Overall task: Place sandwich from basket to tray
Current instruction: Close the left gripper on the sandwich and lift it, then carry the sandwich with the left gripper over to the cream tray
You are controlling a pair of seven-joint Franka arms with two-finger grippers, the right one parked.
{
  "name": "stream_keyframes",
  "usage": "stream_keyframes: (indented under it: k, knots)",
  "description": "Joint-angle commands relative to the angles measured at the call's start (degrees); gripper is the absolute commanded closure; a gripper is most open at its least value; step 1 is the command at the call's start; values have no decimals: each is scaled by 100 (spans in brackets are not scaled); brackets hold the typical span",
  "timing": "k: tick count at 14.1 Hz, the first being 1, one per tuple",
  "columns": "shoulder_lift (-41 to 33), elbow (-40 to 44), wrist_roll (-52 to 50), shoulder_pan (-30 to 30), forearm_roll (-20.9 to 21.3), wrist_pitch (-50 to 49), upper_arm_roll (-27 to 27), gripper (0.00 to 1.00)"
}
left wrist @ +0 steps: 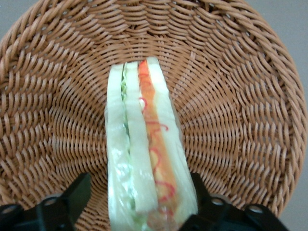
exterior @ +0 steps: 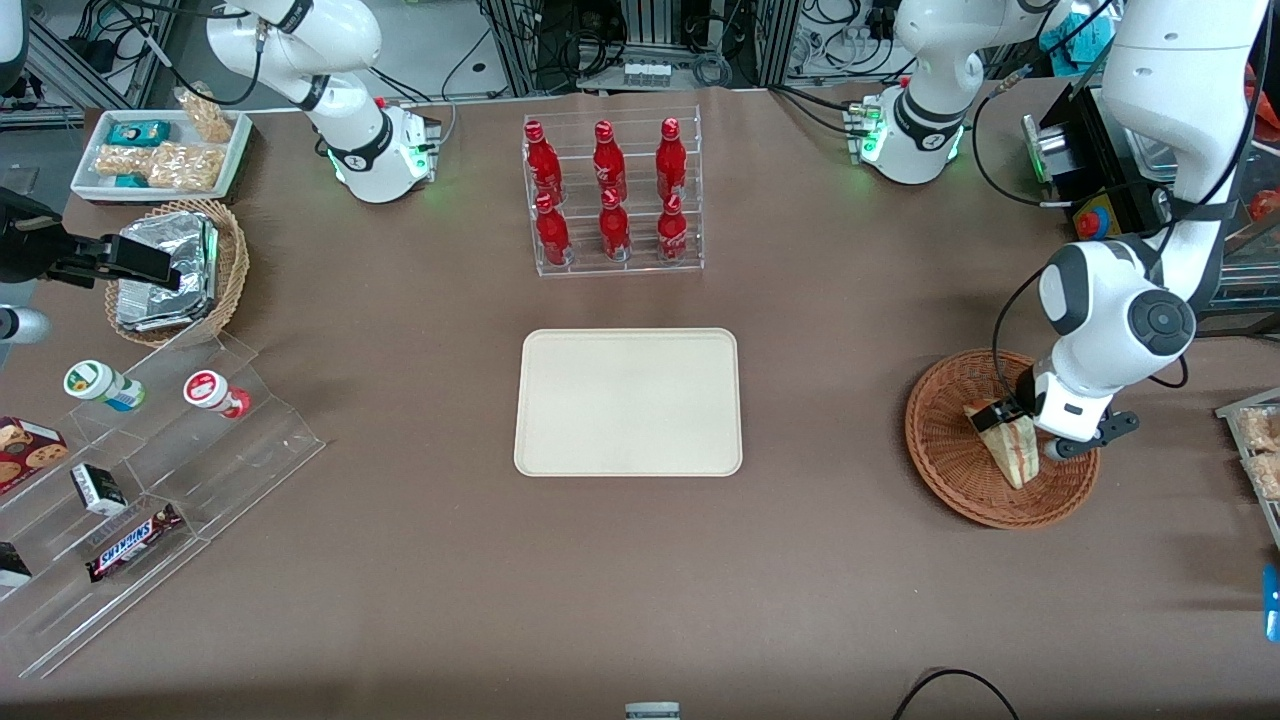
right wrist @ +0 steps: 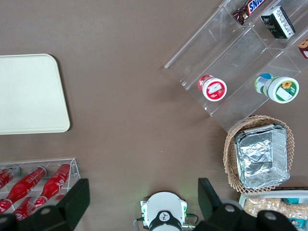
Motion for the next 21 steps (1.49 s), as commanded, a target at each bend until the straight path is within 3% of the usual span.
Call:
stream_keyframes:
  k: [1,2,3,6,10,13,17,21]
  knots:
    - [78,153,-24,25,42,17,65,76]
    - [69,153,-24,16,42,0,65,84]
    - [52,179,-15,7,42,-35,65,85]
    - [-88,442,-33,-106,59,-708,30,86]
    - [-378,636,-348,-844,59,-1528,21,86]
    - [-502,829,-830,-1686,42,-2055,21,86]
    - [24,1531,-2000,-3048,6,-2110,12,85]
    - [516,2182,-2160,-3955,-309,-2031,-14,84]
